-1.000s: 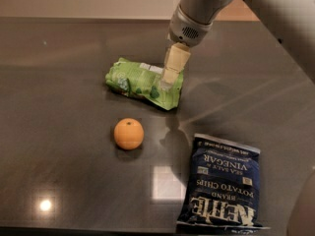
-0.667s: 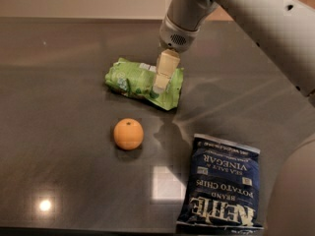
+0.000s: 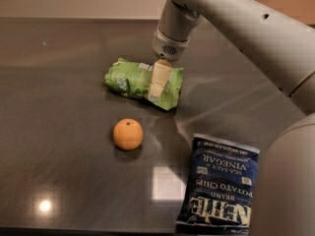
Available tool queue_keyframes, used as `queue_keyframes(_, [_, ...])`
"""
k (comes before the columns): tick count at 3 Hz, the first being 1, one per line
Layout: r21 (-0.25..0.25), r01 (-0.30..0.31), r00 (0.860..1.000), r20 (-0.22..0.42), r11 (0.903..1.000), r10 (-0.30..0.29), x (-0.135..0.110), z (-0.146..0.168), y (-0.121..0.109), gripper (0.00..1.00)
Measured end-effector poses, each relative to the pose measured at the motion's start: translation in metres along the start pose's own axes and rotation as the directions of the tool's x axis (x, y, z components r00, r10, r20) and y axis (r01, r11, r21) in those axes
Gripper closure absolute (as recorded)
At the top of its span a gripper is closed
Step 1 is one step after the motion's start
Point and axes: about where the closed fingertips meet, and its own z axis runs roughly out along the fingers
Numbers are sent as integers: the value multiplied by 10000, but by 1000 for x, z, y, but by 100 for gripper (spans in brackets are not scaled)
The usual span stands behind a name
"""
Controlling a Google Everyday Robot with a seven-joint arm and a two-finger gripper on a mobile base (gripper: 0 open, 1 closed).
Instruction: Pick green rice chip bag
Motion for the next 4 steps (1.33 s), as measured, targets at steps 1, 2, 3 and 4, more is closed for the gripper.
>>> queue_keyframes(1, [-173,81,9999,-108,9998,-83,-1,10,-1,0])
queue_keyframes(2, [-417,39,10000,-88,9991,-43,0,15,-2,18])
queue_keyframes(3, [-608,40,9998,-215,9981,-53,1,17,-4,41])
queue_keyframes(4, [-742,34,9996,-288,9972,-55,-2,10,-8,64])
